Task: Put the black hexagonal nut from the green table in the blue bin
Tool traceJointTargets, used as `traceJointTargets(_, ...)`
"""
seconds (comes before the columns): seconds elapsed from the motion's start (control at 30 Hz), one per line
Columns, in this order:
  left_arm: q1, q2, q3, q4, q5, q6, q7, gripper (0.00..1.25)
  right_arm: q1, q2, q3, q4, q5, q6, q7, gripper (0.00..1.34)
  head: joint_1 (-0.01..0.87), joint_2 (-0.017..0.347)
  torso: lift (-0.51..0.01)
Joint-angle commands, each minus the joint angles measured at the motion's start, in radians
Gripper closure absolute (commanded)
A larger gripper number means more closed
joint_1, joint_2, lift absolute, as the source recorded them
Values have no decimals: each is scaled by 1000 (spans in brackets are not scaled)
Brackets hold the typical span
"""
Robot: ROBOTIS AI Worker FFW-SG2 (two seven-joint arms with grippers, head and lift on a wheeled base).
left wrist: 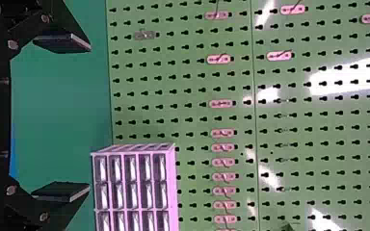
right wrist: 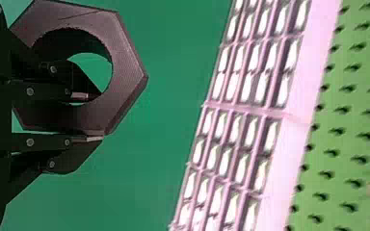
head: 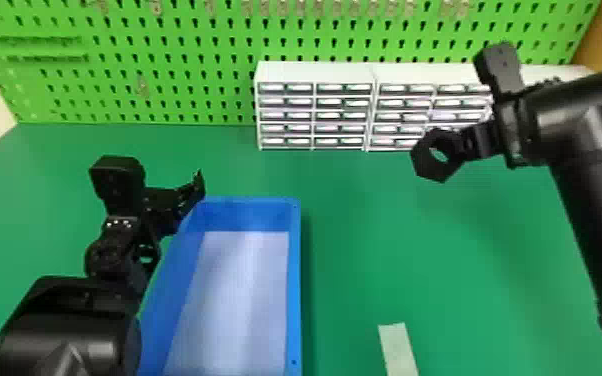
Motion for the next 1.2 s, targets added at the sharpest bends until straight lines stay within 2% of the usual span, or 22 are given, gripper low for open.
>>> traceJointTargets(0.0,0,1,1,0,0,0,0,248,-3,5,34,-78,-33,16,0,1058,686,51,-96)
traceJointTargets(0.27,0,1,0,0,0,0,0,246,-13,16,92,-149,-117,25,0,1058,686,51,-96)
traceJointTargets(0.53,0,1,1,0,0,2,0,246,-33,19,206,-192,-226,25,0,1058,686,51,-96)
traceJointTargets(0.77,1,1,1,0,0,0,0,246,-62,16,304,-195,-326,2,0,1058,686,51,-96)
traceJointTargets(1.17,0,-1,1,0,0,2,0,245,-111,8,465,-172,-436,-35,0,1058,686,51,-96)
